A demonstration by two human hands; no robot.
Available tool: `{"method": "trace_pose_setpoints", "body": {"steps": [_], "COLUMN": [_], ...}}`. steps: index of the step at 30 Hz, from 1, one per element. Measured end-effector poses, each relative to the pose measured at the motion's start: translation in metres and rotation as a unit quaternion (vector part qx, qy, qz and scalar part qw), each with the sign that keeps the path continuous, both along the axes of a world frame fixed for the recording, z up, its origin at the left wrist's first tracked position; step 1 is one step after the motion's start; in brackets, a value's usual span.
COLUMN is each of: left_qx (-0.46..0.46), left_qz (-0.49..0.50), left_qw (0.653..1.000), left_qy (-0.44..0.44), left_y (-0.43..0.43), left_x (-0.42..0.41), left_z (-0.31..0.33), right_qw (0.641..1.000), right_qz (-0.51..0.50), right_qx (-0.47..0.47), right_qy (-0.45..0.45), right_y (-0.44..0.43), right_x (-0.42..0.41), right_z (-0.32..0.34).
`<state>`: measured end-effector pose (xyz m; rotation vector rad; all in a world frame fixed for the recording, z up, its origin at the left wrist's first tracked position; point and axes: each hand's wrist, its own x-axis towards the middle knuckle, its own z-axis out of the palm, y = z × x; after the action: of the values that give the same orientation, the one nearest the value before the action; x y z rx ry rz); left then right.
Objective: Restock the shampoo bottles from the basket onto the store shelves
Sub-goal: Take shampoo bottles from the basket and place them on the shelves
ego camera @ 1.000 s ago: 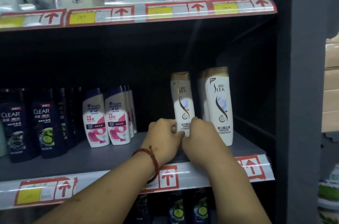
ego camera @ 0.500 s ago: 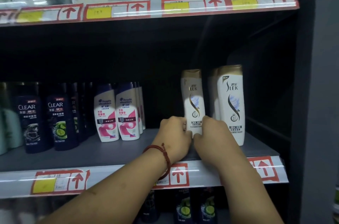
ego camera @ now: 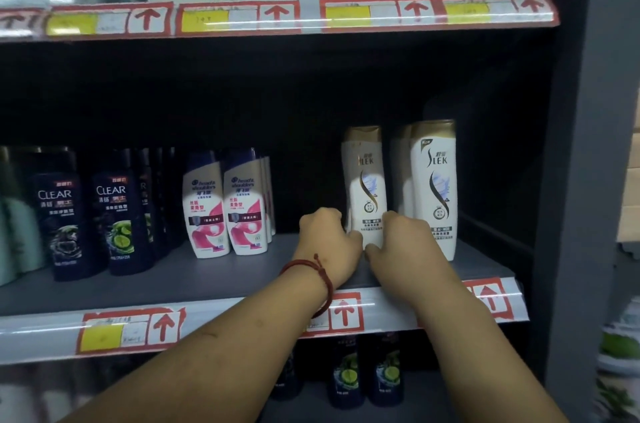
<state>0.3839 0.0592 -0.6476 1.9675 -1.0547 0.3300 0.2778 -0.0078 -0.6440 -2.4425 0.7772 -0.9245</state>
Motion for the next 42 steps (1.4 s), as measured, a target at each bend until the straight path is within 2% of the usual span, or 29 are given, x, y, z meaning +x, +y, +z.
{"method": "trace_pose_setpoints", "body": {"steps": [5,7,10,12,14,19,23,27,35,42], "left_qx": [0.049,0.094,0.151,0.168,0.166,0.058,0.050,0.028,0.075,0.091], "left_qz": [-0.059,-0.062,-0.014,0.025,0.041,0.064,0.139,0.169,0.147,0.147], "left_qw": [0.997,0.993,0.978,0.964,0.959,0.989,0.984,0.984,0.986,0.985], "left_qy": [0.007,-0.038,-0.142,-0.206,-0.224,-0.123,-0.096,-0.058,0.005,0.013], "left_y": [0.044,0.077,0.125,0.149,0.166,0.176,0.170,0.169,0.162,0.161], "left_x": [0.010,0.023,0.045,0.059,0.074,0.095,0.104,0.107,0.114,0.119], "left_z": [0.016,0.019,0.026,0.031,0.029,0.016,0.010,0.006,0.008,0.009], "right_qw": [0.999,0.999,0.999,0.998,0.997,0.997,0.992,0.990,0.975,0.962], "right_qz": [0.016,0.013,0.026,0.042,0.059,0.073,0.057,0.031,0.074,0.112], "right_qx": [0.022,0.023,0.003,-0.031,-0.051,0.008,0.097,0.127,0.205,0.242], "right_qy": [0.023,0.025,0.026,0.026,0.027,-0.039,-0.061,-0.044,-0.050,-0.059], "right_y": [0.014,0.026,0.049,0.064,0.078,0.107,0.111,0.100,0.078,0.078], "right_x": [-0.018,-0.023,-0.020,-0.008,0.012,0.077,0.116,0.135,0.145,0.145], "right_z": [0.013,0.013,0.012,0.016,0.022,0.033,0.028,0.016,0.006,0.005]}}
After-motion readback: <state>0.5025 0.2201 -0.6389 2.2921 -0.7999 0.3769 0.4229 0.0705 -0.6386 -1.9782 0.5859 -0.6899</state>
